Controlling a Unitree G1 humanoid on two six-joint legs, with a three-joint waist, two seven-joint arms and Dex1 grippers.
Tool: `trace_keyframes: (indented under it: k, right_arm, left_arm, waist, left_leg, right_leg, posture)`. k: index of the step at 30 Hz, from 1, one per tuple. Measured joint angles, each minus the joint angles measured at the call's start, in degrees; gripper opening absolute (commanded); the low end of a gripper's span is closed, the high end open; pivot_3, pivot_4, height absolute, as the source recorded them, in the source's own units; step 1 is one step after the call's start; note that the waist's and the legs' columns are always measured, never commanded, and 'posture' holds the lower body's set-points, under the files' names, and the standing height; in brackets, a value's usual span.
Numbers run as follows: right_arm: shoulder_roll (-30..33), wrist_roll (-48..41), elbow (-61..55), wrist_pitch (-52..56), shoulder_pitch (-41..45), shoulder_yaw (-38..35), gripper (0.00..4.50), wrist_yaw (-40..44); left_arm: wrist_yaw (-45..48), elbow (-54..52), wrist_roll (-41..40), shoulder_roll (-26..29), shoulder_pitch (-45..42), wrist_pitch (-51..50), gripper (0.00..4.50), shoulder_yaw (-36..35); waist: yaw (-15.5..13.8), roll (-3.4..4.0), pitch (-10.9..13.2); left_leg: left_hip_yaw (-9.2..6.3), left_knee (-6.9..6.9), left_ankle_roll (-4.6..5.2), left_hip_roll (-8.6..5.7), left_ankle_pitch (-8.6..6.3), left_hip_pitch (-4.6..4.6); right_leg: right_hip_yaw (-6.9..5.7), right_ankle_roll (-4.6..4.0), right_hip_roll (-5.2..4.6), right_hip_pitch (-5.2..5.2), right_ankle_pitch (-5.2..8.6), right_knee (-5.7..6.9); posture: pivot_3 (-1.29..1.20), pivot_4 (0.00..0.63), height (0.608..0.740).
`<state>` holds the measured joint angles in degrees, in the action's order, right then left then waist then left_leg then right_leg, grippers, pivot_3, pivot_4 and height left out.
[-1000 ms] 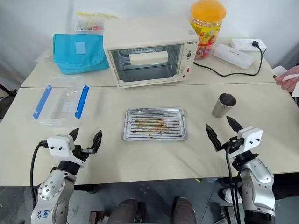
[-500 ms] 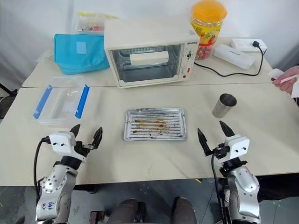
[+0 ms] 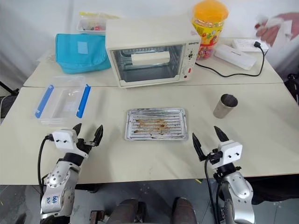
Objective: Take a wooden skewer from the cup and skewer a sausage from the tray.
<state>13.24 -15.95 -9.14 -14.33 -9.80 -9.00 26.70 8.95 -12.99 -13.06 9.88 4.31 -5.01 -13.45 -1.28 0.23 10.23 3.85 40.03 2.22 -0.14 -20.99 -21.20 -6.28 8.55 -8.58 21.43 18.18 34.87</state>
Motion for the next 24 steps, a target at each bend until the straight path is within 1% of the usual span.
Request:
trace_keyframes:
  k: [9, 16, 24]
  right_arm:
    - [-0.26, -0.06, -0.56, 0.72, -0.09, 0.70, 4.50, -0.24]
    - [0.20, -1.82, -0.56, 0.57, -1.87, -0.08, 4.50, 0.78]
    - [0.55, -2.38, 1.06, -0.44, 0.99, -0.13, 4.50, 2.25]
  left_arm:
    - [0.75, 0.08, -0.14, 0.57, 0.47, 0.89, 4.48, -0.28]
    - [1.08, 0.82, -0.03, 1.80, -0.29, 2.16, 4.48, -0.98]
    - [0.32, 1.35, 0.22, 1.81, -1.03, 2.64, 4.48, -1.20]
  waist:
    - [0.03, 0.00, 0.00]
    - [-0.01, 0.00, 0.00]
    - [0.09, 0.00, 0.00]
  left_leg:
    - [0.00, 0.00, 0.00, 0.00, 0.00, 0.01]
    - [0.00, 0.00, 0.00, 0.00, 0.00, 0.01]
    - [0.01, 0.00, 0.00, 0.02, 0.00, 0.02]
  right_leg:
    - [0.00, 0.00, 0.00, 0.00, 0.00, 0.00]
    - [0.00, 0.00, 0.00, 0.00, 0.00, 0.00]
    - [-0.01, 0.00, 0.01, 0.01, 0.00, 0.03]
  posture:
    - [0.00, 0.150, 0.740]
    - [0.00, 0.150, 0.740]
    - [0.00, 0.150, 0.740]
